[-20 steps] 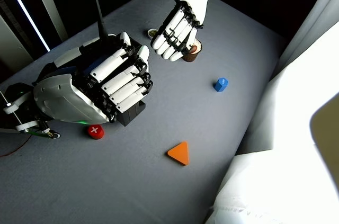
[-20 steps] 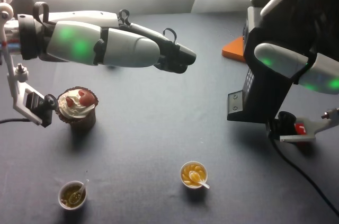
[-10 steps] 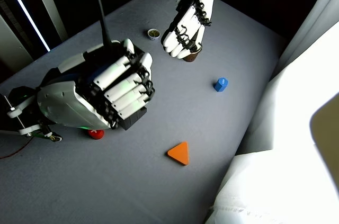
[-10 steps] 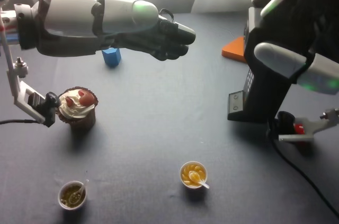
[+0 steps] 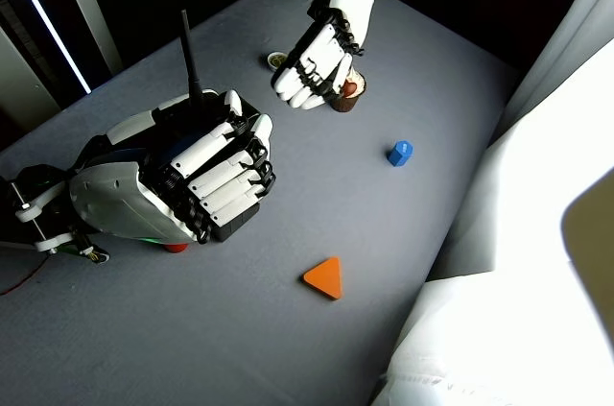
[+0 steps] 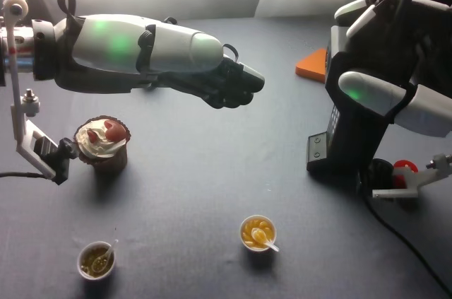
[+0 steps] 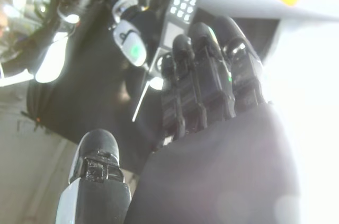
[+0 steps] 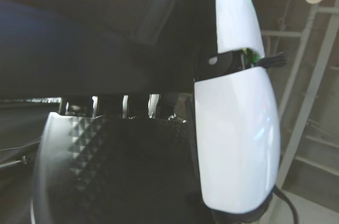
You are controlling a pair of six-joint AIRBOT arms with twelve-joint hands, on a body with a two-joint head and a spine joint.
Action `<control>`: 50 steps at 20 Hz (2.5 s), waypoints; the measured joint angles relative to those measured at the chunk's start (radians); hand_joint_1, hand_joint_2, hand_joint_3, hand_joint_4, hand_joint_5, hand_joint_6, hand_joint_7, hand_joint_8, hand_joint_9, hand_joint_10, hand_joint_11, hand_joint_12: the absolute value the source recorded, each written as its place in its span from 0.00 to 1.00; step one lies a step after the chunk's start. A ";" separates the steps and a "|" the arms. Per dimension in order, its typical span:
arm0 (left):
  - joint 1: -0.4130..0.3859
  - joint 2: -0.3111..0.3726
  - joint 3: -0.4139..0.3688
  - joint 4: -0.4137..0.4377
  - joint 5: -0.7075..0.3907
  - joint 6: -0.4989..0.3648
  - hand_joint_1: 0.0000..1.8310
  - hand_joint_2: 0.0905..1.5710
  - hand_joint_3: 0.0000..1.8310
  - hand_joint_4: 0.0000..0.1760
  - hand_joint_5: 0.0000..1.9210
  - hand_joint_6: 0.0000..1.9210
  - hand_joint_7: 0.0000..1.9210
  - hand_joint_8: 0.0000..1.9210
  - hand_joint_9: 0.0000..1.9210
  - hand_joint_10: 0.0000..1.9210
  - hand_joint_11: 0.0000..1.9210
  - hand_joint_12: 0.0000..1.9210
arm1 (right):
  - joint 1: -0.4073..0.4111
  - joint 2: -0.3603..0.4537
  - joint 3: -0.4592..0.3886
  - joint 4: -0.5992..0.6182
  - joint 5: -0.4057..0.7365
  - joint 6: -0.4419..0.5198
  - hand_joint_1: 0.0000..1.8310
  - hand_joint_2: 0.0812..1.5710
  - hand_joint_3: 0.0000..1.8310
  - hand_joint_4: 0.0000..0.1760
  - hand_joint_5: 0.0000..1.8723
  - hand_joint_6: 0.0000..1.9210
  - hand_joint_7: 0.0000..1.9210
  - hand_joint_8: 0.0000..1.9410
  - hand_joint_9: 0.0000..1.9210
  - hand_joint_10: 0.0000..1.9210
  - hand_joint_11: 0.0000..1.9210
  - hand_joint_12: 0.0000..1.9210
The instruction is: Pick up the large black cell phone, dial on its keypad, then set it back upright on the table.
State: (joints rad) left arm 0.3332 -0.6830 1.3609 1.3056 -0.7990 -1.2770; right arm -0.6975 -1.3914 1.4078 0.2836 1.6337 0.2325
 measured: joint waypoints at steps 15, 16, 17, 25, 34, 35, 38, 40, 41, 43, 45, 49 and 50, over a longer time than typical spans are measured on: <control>0.057 -0.023 0.019 0.017 0.006 -0.019 0.00 0.74 0.00 0.00 0.22 0.01 0.23 0.00 0.20 0.00 0.00 0.44 | -0.008 0.003 0.000 0.004 0.008 0.007 0.75 0.72 0.00 0.00 0.46 0.52 0.45 0.61 0.45 0.73 0.41 0.71; 0.057 -0.023 0.018 0.020 0.006 -0.019 0.00 0.74 0.00 0.00 0.21 0.00 0.22 0.00 0.19 0.00 0.00 0.43 | -0.008 0.003 0.000 0.004 0.008 0.007 0.75 0.72 0.00 0.00 0.45 0.52 0.45 0.61 0.46 0.72 0.41 0.71; 0.059 -0.023 0.018 0.023 0.005 -0.019 0.00 0.74 0.00 0.00 0.22 0.00 0.22 0.00 0.19 0.00 0.00 0.42 | -0.008 0.003 0.000 0.006 0.008 0.007 0.75 0.72 0.00 0.00 0.46 0.51 0.45 0.60 0.46 0.72 0.41 0.71; 0.082 0.000 0.007 0.014 0.005 -0.027 0.00 0.74 0.00 0.00 0.21 0.00 0.22 0.00 0.19 0.00 0.00 0.43 | -0.008 0.003 0.001 0.003 0.008 0.007 0.75 0.71 0.00 0.00 0.49 0.49 0.45 0.58 0.45 0.72 0.41 0.70; 0.089 0.021 0.007 0.023 0.006 -0.027 0.00 0.74 0.00 0.00 0.23 0.00 0.23 0.00 0.20 0.00 0.00 0.43 | -0.008 0.003 0.002 0.002 0.008 0.007 0.80 0.71 0.00 0.00 0.46 0.54 0.45 0.54 0.47 0.61 0.42 0.80; 0.089 0.021 0.006 0.023 0.006 -0.027 0.00 0.74 0.00 0.00 0.23 0.00 0.24 0.00 0.21 0.01 0.00 0.43 | -0.008 0.003 0.002 0.001 0.008 0.007 0.80 0.73 0.00 0.00 0.38 0.62 0.40 0.60 0.43 0.66 0.41 0.86; 0.089 0.021 -0.002 0.024 0.003 -0.027 0.00 0.74 0.00 0.00 0.22 0.00 0.23 0.00 0.20 0.00 0.00 0.42 | -0.008 0.003 0.002 0.002 0.007 0.006 0.63 0.77 0.00 0.00 0.33 0.36 0.34 0.37 0.35 0.34 0.24 0.69; 0.089 0.021 -0.002 0.023 0.005 -0.027 0.00 0.74 0.00 0.00 0.21 0.00 0.22 0.00 0.20 0.00 0.00 0.42 | -0.008 0.003 0.002 0.003 0.006 0.006 0.63 0.77 0.00 0.00 0.38 0.07 0.39 0.08 0.37 0.22 0.20 0.67; 0.089 0.021 -0.002 0.024 0.005 -0.027 0.00 0.74 0.00 0.00 0.21 0.00 0.22 0.00 0.20 0.00 0.00 0.42 | -0.008 0.003 0.002 0.003 0.007 0.007 0.62 0.75 0.00 0.00 0.40 0.03 0.41 0.03 0.39 0.15 0.21 0.64; 0.089 0.021 -0.002 0.024 0.005 -0.027 0.00 0.74 0.00 0.00 0.21 0.00 0.23 0.00 0.20 0.00 0.00 0.42 | -0.008 0.003 0.002 0.000 0.007 0.006 0.57 0.74 0.00 0.00 0.35 0.00 0.38 0.00 0.37 0.06 0.16 0.63; 0.088 0.021 -0.002 0.024 0.005 -0.027 0.00 0.74 0.00 0.00 0.21 0.00 0.23 0.00 0.21 0.00 0.01 0.44 | -0.008 0.003 0.002 0.000 0.006 0.006 0.53 0.72 0.00 0.00 0.32 0.00 0.34 0.00 0.36 0.04 0.14 0.62; 0.088 0.021 -0.005 0.024 0.005 -0.027 0.00 0.74 0.00 0.00 0.22 0.00 0.23 0.00 0.21 0.00 0.00 0.44 | -0.008 0.003 0.002 0.001 0.011 0.007 0.48 0.72 0.00 0.00 0.28 0.00 0.31 0.00 0.33 0.01 0.11 0.64; 0.088 0.021 -0.005 0.024 0.005 -0.027 0.00 0.74 0.00 0.00 0.21 0.00 0.23 0.00 0.20 0.00 0.00 0.43 | -0.008 0.003 0.002 0.000 0.012 0.007 0.44 0.72 0.00 0.00 0.24 0.00 0.29 0.00 0.31 0.00 0.09 0.63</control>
State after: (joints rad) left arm 0.4213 -0.6624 1.3563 1.3296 -0.7937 -1.3041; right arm -0.7059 -1.3884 1.4097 0.2840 1.6455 0.2394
